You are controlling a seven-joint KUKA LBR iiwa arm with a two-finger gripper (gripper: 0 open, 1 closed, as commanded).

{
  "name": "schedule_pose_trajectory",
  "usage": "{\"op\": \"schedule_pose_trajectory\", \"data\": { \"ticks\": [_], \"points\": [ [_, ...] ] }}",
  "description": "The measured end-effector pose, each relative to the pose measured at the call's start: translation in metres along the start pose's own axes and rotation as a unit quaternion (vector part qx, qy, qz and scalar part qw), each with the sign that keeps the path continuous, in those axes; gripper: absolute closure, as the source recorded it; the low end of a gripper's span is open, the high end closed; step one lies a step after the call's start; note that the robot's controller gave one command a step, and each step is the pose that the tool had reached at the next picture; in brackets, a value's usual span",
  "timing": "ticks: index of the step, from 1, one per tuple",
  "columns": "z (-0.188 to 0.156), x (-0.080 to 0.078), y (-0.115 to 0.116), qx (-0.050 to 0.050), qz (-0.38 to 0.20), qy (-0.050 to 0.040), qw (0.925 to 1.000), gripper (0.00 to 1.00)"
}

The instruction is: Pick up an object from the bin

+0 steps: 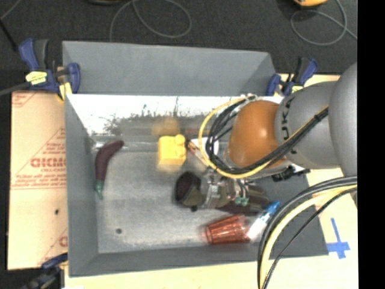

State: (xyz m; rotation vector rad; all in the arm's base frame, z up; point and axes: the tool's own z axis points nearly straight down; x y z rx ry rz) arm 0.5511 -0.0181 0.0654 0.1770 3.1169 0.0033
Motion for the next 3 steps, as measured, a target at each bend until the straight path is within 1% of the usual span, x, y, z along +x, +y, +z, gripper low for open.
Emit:
{"op": "schedule_pose_trajectory", "data": {
  "ticks": [2,3],
  "points": [
    [-0.0027,0.0002,0.0,0.0,0.0,-0.0006,1.0,1.0],
    [-0.0095,0.0006,-0.0001,0.0,0.001,0.0,1.0,1.0]
  ]
}}
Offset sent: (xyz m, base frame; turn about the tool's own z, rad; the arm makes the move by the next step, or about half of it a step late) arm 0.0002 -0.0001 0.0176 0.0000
